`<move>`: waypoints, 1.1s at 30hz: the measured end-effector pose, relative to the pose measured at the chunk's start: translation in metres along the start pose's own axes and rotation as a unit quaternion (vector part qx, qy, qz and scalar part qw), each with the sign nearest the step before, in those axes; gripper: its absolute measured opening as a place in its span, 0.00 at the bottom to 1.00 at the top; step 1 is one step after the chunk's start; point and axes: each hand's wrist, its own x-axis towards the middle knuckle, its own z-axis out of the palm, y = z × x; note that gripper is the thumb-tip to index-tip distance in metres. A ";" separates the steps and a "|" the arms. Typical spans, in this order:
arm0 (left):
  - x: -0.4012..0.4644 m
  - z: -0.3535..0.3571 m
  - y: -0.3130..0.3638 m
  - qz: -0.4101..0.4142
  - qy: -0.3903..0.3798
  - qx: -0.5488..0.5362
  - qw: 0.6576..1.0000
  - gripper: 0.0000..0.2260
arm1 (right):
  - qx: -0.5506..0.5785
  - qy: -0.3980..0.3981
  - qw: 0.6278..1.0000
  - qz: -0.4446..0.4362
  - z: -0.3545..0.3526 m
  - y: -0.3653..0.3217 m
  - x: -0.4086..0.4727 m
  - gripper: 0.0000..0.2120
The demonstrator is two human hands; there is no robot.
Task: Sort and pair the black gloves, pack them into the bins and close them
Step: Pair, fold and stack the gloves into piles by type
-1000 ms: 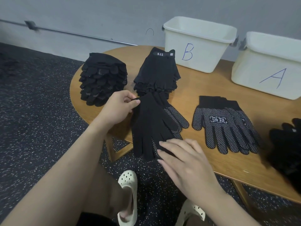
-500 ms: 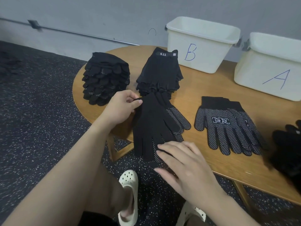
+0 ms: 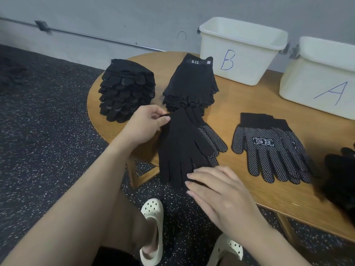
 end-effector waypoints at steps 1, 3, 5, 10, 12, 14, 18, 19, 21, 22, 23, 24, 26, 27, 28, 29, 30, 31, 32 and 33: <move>-0.001 -0.001 0.002 0.005 -0.005 -0.005 1.000 0.04 | 0.004 -0.018 1.000 0.001 0.001 0.000 0.000 0.11; -0.004 -0.004 0.006 0.022 -0.029 -0.042 0.998 0.04 | 0.023 -0.030 0.999 0.019 0.000 0.000 0.000 0.15; -0.007 -0.007 0.011 0.029 -0.073 -0.092 0.993 0.04 | 0.049 -0.011 0.997 0.050 -0.002 0.000 0.002 0.17; -0.008 -0.007 0.026 0.077 -0.073 -0.097 0.990 0.02 | 0.013 -0.056 0.994 0.096 -0.006 0.000 0.021 0.23; -0.008 -0.007 0.032 0.100 -0.055 -0.119 0.986 0.03 | -0.013 -0.105 0.989 0.104 -0.006 0.006 0.036 0.27; -0.008 -0.008 0.038 0.121 -0.046 -0.133 0.983 0.03 | -0.022 -0.150 0.982 0.108 -0.004 0.015 0.050 0.30; -0.013 -0.010 0.047 0.168 -0.015 -0.134 0.976 0.01 | -0.017 -0.193 0.971 0.137 0.000 0.033 0.063 0.33; -0.016 -0.010 0.049 0.177 -0.008 -0.135 0.975 0.02 | -0.010 -0.193 0.970 0.147 0.000 0.036 0.065 0.33; -0.021 -0.011 0.053 0.190 -0.009 -0.128 0.973 0.02 | 0.002 -0.190 0.969 0.160 -0.002 0.038 0.067 0.33; -0.025 -0.010 0.054 0.196 -0.015 -0.117 0.974 0.03 | 0.010 -0.189 0.968 0.166 -0.003 0.038 0.067 0.33; -0.029 -0.009 0.055 0.202 -0.024 -0.100 0.974 0.03 | 0.022 -0.189 0.966 0.175 -0.005 0.038 0.066 0.32; -0.034 -0.009 0.056 0.209 -0.035 -0.082 0.974 0.04 | 0.038 -0.190 0.963 0.187 -0.009 0.039 0.064 0.31; -0.045 -0.007 0.054 0.216 -0.061 -0.050 0.973 0.07 | 0.066 -0.180 0.957 0.219 -0.016 0.044 0.059 0.27; -0.052 -0.006 0.052 0.216 -0.071 -0.028 0.973 0.08 | 0.072 -0.168 0.955 0.235 -0.020 0.047 0.055 0.24; -0.060 -0.004 0.050 0.217 -0.075 -0.001 0.973 0.09 | 0.076 -0.149 0.953 0.251 -0.024 0.051 0.051 0.20; -0.067 -0.001 0.047 0.221 -0.073 0.028 0.972 0.10 | 0.081 -0.124 0.952 0.267 -0.026 0.054 0.048 0.17; -0.074 0.002 0.044 0.225 -0.069 0.052 0.970 0.11 | 0.086 -0.100 0.951 0.281 -0.028 0.056 0.046 0.15; -0.080 0.006 0.042 0.229 -0.067 0.072 0.968 0.12 | 0.091 -0.082 0.950 0.288 -0.029 0.057 0.044 0.14; -0.085 0.010 0.041 0.232 -0.070 0.094 0.966 0.14 | 0.092 -0.074 0.949 0.291 -0.030 0.056 0.042 0.14; -0.089 0.014 0.040 0.237 -0.077 0.125 0.960 0.16 | 0.089 -0.073 0.950 0.292 -0.030 0.054 0.041 0.13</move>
